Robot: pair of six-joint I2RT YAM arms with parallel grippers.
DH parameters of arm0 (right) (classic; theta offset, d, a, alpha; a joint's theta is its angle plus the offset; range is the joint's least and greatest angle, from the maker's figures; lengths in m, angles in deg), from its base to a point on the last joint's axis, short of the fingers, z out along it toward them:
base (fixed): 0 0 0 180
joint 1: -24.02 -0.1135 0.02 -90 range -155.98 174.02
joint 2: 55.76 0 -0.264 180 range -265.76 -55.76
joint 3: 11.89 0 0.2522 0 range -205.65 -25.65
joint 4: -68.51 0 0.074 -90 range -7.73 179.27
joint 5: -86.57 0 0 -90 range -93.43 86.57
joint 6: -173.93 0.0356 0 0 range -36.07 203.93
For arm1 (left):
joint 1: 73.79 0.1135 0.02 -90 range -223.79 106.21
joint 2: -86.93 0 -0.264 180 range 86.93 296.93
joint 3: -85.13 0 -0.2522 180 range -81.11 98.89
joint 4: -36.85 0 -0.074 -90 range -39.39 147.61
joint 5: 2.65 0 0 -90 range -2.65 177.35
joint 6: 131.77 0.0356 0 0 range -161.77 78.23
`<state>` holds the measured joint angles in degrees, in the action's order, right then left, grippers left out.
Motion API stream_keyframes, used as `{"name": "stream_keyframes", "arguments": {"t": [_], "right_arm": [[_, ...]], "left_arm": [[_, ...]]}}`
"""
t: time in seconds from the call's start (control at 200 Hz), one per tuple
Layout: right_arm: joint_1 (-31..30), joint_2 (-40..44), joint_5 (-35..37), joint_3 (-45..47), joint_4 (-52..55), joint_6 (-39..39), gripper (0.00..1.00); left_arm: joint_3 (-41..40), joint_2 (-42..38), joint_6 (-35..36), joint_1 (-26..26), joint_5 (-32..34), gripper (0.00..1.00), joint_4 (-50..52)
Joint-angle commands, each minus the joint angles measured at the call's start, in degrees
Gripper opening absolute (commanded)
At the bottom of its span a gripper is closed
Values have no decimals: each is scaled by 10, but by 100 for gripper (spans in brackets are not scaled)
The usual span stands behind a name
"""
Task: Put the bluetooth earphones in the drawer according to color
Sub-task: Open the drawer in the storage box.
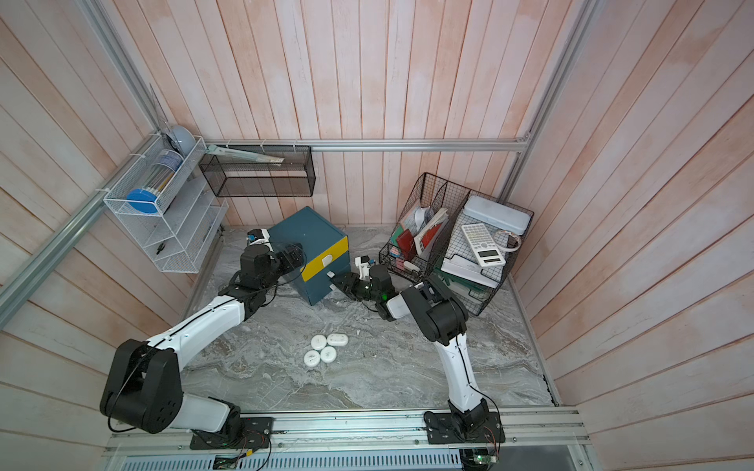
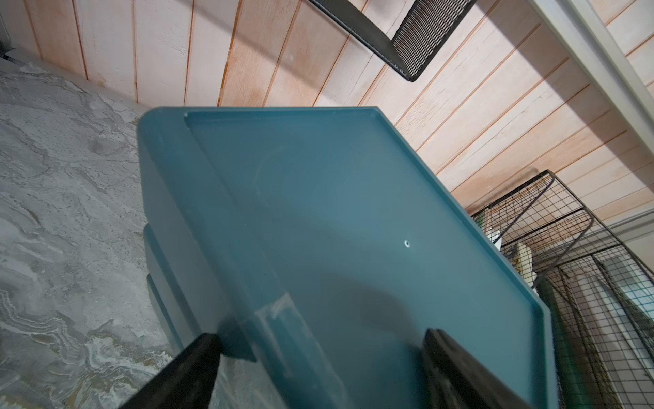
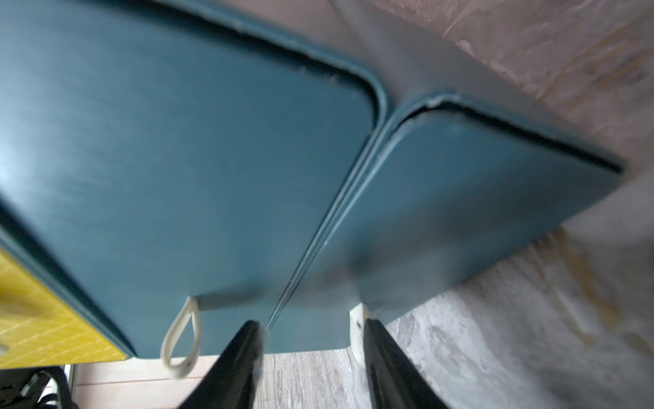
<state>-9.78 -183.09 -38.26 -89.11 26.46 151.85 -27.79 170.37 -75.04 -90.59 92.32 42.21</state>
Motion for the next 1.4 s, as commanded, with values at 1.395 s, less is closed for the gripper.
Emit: {"name": "stream_keyframes", "arguments": {"t": [1.395], "right_arm": [[-28, -33, 30, 18, -64, 41, 42]], "left_arm": [[-38, 29, 24, -17, -29, 94, 104]]}}
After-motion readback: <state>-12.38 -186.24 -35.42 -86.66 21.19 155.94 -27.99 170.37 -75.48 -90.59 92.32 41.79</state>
